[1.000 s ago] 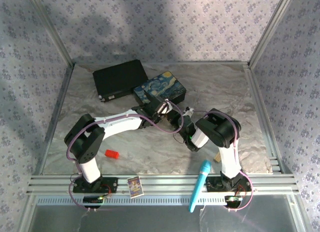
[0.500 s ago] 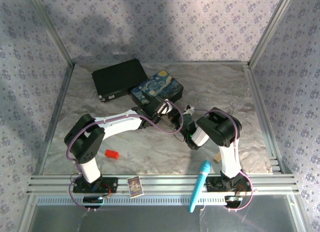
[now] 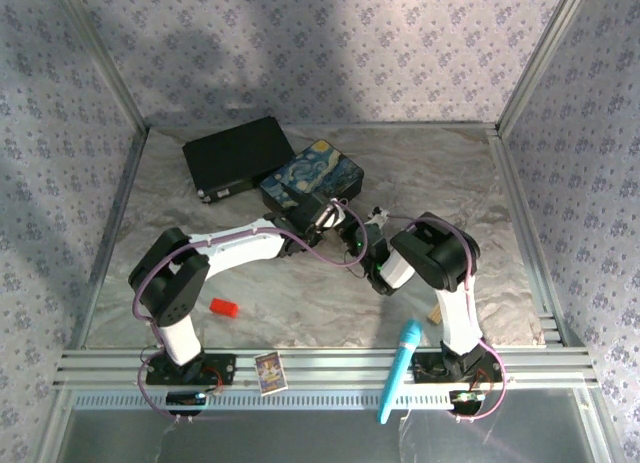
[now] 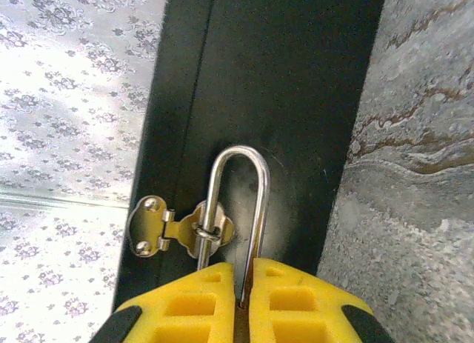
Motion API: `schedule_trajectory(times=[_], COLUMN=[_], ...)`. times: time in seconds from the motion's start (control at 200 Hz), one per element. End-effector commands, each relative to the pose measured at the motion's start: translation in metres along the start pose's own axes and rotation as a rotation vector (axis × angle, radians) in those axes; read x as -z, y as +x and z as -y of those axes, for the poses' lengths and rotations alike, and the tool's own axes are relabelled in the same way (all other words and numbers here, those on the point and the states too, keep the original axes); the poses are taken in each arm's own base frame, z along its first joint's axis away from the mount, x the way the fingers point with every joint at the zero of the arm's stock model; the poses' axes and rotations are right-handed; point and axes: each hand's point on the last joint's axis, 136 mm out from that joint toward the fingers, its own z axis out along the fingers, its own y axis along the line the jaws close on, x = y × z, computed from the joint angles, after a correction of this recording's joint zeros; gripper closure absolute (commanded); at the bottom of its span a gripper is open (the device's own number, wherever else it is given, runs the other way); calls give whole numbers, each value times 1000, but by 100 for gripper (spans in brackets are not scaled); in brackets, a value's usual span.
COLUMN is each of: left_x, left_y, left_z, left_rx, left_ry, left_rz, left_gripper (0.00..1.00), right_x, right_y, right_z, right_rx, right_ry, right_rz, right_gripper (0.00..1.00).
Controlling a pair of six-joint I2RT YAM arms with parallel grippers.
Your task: Unlock the padlock with the key
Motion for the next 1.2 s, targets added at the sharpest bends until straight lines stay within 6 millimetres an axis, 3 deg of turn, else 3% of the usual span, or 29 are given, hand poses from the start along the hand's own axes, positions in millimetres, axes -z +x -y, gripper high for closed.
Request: schedule_trajectory(times=[0.0,0.25,0.395,0.48,0.575,0.84,0.979,1.079,1.194], left_x=[-2,0,2,3,3,4,5,5,5], left_y=[110,113,112,113,112,103,94,84,76], left_z=[73,73,71,68,63,47,33,26,15], left_rx=[-180,-178,-173,-169,-155,-85,-31,56,147], left_ry=[286,280,271,259,230,126,29,-16,-105], left_rz=[-365,-371,-367,-367,-371,-336,-309,-279,-254], left_gripper=[65,65,65,65,65,63,48,28,18], right_x=[-8,-5,-2,-2,5,39,56,67,75], right_y=[-2,-40,-50,-43,-26,-23,-25,-28,-26], right_z=[-24,0,5,7,23,66,78,89,101], right_rx=[-39,-53,-3,16,42,141,206,224,206], right_ry=[-68,-22,0,3,61,307,420,486,529], right_rz=[50,98,82,9,-109,-315,-433,-526,-630], right_gripper=[100,100,100,100,100,100,100,100,100])
